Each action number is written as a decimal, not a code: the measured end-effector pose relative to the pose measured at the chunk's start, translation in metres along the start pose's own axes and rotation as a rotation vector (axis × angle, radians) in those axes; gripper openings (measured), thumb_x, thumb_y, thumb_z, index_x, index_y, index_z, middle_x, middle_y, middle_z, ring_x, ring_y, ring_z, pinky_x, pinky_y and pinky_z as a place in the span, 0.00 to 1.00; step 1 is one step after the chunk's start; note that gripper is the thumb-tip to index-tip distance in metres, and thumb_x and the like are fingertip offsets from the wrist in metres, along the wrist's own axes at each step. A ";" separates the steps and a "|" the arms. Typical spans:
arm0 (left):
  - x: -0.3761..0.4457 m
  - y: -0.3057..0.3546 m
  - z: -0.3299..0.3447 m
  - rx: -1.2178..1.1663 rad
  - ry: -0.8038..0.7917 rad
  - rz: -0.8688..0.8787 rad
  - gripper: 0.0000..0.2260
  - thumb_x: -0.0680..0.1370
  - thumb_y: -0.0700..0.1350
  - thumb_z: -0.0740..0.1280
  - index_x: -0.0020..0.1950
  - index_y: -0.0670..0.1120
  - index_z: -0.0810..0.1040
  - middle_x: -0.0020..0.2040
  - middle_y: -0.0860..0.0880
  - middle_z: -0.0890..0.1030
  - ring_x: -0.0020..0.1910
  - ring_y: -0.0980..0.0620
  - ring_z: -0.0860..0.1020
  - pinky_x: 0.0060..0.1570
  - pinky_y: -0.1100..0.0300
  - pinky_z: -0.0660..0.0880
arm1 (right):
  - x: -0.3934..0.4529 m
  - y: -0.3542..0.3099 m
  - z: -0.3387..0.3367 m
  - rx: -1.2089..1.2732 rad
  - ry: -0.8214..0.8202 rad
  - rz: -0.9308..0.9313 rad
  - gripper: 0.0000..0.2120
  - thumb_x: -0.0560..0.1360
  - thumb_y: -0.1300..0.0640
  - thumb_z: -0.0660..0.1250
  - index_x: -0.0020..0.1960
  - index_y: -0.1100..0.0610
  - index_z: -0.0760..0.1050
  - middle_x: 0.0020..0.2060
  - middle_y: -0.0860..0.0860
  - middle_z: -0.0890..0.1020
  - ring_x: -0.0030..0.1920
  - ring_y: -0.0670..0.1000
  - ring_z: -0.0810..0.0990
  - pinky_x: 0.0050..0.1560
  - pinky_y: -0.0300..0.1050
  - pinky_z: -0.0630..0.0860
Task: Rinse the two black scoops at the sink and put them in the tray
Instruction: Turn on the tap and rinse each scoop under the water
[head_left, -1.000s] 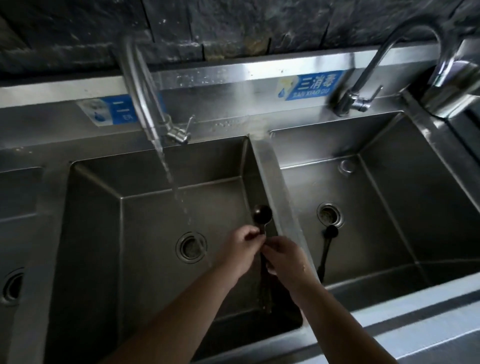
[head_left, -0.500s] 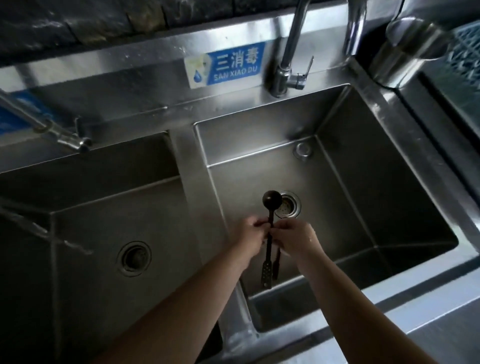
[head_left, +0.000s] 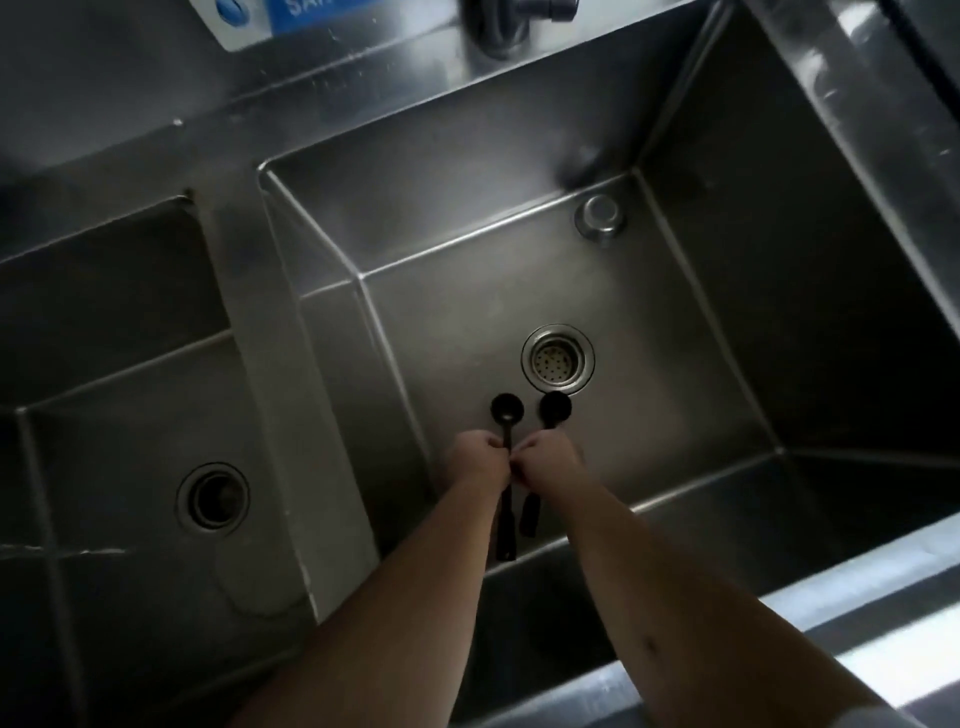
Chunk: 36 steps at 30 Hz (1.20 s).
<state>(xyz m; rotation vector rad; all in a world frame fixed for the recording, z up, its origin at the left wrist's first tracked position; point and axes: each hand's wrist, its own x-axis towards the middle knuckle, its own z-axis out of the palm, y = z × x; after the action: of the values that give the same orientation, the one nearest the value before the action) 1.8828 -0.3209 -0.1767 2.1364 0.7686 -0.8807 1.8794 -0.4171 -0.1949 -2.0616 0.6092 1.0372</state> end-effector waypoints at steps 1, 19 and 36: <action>0.006 -0.001 0.004 -0.001 0.010 -0.012 0.10 0.75 0.39 0.69 0.55 0.45 0.84 0.54 0.45 0.85 0.54 0.47 0.81 0.45 0.63 0.70 | 0.007 0.001 0.002 -0.013 0.008 0.015 0.07 0.71 0.61 0.69 0.37 0.58 0.85 0.35 0.57 0.83 0.36 0.51 0.78 0.33 0.39 0.71; 0.048 -0.017 0.038 -0.159 0.158 -0.100 0.10 0.75 0.40 0.67 0.55 0.45 0.83 0.55 0.44 0.84 0.55 0.47 0.80 0.49 0.63 0.68 | 0.047 0.006 0.027 0.068 0.154 0.069 0.08 0.74 0.57 0.67 0.48 0.58 0.84 0.49 0.58 0.86 0.53 0.58 0.82 0.43 0.39 0.70; -0.111 0.002 -0.136 -0.038 0.250 0.653 0.17 0.78 0.41 0.66 0.67 0.41 0.75 0.66 0.42 0.76 0.67 0.45 0.73 0.67 0.61 0.63 | -0.132 -0.075 -0.024 -0.450 0.098 -0.331 0.31 0.71 0.34 0.59 0.67 0.51 0.69 0.67 0.54 0.74 0.66 0.58 0.73 0.59 0.59 0.75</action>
<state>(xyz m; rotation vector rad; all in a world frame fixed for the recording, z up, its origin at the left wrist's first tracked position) 1.8667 -0.2452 -0.0189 2.2715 0.1603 -0.2562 1.8674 -0.3783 -0.0461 -2.5062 0.0687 0.9398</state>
